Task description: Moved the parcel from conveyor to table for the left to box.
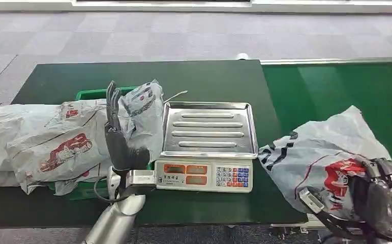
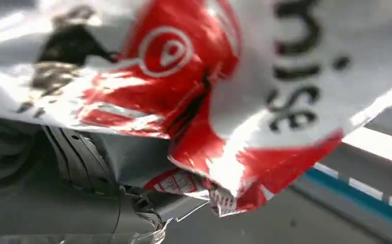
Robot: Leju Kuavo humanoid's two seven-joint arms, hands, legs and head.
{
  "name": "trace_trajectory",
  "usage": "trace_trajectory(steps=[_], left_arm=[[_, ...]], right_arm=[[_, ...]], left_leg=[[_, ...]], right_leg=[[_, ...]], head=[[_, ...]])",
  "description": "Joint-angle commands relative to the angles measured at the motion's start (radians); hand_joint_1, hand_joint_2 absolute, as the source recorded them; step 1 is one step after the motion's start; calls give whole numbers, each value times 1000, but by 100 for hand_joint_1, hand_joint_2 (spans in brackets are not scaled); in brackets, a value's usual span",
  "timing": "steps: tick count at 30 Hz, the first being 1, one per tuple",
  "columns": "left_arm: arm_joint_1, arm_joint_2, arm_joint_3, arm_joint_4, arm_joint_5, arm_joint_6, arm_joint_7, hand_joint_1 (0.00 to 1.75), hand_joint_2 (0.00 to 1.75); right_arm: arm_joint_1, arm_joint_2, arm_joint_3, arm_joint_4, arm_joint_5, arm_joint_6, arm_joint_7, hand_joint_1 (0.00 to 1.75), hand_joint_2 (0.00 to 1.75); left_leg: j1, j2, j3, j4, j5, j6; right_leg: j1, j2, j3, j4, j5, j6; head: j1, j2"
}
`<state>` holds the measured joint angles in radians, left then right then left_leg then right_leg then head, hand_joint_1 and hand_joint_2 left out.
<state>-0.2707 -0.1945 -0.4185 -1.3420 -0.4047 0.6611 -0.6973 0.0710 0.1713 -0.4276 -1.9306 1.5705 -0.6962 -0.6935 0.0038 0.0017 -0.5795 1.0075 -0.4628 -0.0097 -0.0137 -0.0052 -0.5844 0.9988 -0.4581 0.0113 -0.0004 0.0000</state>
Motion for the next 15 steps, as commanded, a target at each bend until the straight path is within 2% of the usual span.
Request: trace_trajectory(steps=[1,7,15], left_arm=[[28,79,-31,8,147,-84,-1,0,0],[49,80,-48,0,125,-52,-1,0,0],[60,77,-43,5,117,-60,-1,0,0]], right_arm=[[-106,-45,89,24,0,-2,-5,175,175],[-137,-53,92,116,0,-2,-5,175,175],[-118,-43,90,110,0,-2,-5,175,175]], left_leg=[[0,2,2,-2,0,0],[0,1,1,-1,0,0],[0,1,0,-1,0,0]], right_leg=[[0,3,1,-1,1,-1],[0,2,1,-1,0,-1],[0,1,0,-1,0,-1]], head=[[0,0],[0,0],[0,0]])
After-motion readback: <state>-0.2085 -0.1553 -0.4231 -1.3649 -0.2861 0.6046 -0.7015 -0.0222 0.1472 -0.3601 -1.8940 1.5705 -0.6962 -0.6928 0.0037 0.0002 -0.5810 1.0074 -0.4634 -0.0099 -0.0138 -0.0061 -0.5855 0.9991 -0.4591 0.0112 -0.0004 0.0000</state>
